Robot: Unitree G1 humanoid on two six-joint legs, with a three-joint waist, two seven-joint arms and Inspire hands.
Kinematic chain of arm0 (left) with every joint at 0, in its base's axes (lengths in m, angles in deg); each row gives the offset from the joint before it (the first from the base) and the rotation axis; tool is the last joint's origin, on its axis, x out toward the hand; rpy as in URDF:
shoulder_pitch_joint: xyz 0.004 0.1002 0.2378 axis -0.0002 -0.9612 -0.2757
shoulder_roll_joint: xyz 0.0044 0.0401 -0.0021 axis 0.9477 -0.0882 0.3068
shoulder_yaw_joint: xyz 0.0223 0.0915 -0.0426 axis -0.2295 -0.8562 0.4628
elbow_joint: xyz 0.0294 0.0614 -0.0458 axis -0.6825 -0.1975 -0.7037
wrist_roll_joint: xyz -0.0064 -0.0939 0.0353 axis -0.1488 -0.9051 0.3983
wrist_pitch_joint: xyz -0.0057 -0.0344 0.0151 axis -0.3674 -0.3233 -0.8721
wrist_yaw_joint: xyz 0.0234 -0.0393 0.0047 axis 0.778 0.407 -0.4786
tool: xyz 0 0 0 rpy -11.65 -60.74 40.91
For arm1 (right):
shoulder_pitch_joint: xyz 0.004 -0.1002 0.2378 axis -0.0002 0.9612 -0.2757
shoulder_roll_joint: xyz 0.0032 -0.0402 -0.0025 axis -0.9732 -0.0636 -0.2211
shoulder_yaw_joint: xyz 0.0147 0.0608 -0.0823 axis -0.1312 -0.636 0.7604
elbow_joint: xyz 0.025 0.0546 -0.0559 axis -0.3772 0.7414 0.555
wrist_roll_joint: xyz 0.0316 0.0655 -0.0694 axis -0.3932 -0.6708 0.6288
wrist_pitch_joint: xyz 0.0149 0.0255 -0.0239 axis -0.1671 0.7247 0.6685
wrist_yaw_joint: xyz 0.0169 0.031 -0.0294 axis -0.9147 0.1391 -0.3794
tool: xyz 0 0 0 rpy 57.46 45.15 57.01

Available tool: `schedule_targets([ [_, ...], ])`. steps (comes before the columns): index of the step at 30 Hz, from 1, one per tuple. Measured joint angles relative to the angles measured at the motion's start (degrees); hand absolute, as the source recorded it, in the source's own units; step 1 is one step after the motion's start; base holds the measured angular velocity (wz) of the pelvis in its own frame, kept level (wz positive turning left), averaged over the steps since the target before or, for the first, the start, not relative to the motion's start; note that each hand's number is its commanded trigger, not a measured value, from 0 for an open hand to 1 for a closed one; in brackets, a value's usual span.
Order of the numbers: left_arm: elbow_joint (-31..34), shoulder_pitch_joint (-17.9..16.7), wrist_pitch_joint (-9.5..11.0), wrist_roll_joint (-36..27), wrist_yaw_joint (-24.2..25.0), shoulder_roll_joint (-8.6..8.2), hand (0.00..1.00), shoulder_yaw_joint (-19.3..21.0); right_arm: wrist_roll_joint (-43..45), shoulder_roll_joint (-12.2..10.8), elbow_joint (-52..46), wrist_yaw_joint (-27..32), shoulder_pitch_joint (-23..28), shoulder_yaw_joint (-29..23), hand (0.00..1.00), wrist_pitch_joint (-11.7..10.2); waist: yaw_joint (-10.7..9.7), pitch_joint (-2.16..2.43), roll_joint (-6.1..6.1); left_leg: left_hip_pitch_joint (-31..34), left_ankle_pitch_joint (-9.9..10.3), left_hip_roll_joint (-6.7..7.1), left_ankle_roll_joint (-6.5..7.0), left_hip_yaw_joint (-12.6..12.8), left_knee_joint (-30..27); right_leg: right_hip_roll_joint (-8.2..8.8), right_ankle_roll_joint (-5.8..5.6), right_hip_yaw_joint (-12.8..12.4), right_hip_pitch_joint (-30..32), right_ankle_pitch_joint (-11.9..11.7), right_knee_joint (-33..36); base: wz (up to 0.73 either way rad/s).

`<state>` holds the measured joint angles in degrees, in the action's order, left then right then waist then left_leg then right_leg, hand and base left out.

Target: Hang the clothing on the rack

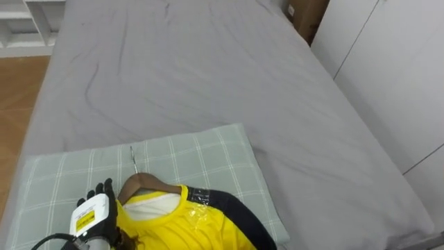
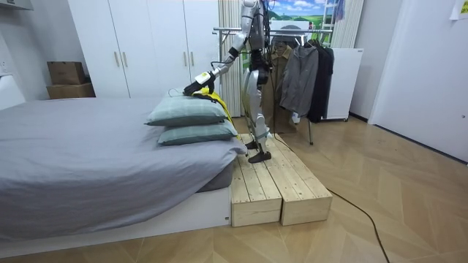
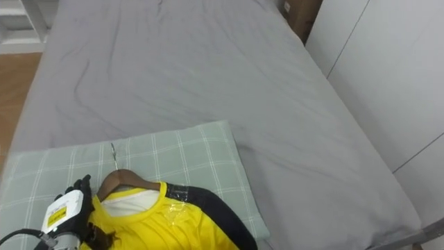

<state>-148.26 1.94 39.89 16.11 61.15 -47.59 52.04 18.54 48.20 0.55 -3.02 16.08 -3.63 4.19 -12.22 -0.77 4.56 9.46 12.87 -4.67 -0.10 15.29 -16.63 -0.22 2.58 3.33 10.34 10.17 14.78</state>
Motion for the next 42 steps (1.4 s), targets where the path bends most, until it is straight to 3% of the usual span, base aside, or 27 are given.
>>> schedule_targets([
  [19, -2.04, 1.89, 0.16, -2.40, 0.37, 0.76, 0.00, 0.44, 0.15, -0.46, 0.01, 3.00, 0.25, 0.08, 0.00, -0.91, -0.07, 0.04, 0.07, 0.83, 0.00, 0.05, 0.00, 0.02, 0.00, -0.02, 0.01, 0.25, 0.63, 0.00, -0.13, 0.00],
  [31, -6.78, 2.57, 1.41, -4.68, 5.01, 1.40, 0.00, -0.18, -2.10, -0.58, -0.02, 2.14, 0.40, 1.17, 0.00, -1.28, -0.03, -0.15, 0.05, -0.06, 0.01, -0.20, 0.00, 0.10, -0.35, -0.02, 0.02, 0.39, -0.47, -0.01, -0.16, 0.00],
  [37, -6.78, 3.33, 1.40, -4.62, 7.83, 1.75, 0.00, -0.26, -2.25, -0.47, -0.02, 0.64, 0.64, 1.17, 0.00, -1.27, -0.07, -0.57, -0.78, 0.63, 0.01, -0.42, 0.00, 0.52, -0.77, -0.05, 0.09, 0.65, 0.01, -0.06, -0.09, 0.01],
  [42, -6.84, 3.70, 1.01, -4.37, 10.40, 1.97, 0.00, -0.27, -2.30, -0.25, 0.42, -1.02, 0.61, 1.10, 0.00, -1.32, -0.16, -0.38, -2.20, 0.81, 0.00, -0.63, -0.01, 1.04, -0.88, -0.25, 0.24, 0.54, 0.29, -0.15, -0.01, -0.01],
])
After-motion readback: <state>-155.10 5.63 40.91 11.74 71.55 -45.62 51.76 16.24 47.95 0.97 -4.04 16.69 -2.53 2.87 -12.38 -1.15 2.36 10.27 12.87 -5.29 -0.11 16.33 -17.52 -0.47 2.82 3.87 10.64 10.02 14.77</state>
